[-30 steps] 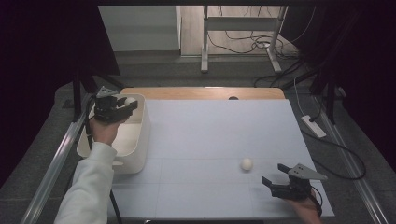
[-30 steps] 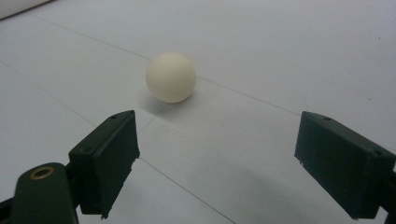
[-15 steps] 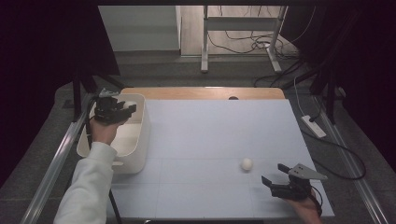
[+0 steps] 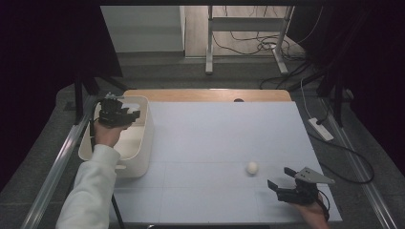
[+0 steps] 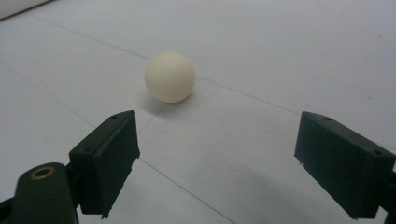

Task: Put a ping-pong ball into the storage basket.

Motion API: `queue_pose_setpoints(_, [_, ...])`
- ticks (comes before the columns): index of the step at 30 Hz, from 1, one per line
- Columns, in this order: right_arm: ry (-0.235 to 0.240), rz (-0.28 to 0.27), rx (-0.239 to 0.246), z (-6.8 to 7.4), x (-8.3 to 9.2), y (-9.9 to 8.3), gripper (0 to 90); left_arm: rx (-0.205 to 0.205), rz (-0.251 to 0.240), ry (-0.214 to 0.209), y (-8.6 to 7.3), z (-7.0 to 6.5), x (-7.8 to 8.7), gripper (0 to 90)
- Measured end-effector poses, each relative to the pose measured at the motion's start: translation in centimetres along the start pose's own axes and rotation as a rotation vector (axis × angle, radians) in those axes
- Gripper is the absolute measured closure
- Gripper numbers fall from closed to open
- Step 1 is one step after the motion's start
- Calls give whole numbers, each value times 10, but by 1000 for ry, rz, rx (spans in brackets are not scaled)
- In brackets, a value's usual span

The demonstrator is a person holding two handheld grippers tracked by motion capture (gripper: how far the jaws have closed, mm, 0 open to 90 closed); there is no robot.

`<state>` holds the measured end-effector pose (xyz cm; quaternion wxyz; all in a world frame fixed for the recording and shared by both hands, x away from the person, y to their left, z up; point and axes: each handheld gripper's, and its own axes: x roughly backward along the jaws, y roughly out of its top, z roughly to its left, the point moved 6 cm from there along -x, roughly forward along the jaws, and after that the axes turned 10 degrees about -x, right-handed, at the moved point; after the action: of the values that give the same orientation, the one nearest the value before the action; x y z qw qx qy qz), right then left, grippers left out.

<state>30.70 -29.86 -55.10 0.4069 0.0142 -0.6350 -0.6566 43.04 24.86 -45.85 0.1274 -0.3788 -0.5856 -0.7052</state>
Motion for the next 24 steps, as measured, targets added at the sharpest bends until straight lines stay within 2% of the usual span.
queue_pose_setpoints(7, [0,2,0,0,0,0,132,5,0,-5,-1,1,1,505])
queue_pose_setpoints(20, [-2,3,3,0,0,0,132,16,-31,-5,1,1,4,492])
queue_pose_setpoints(24, [1,0,4,0,0,0,132,58,-70,16,4,5,7,252])
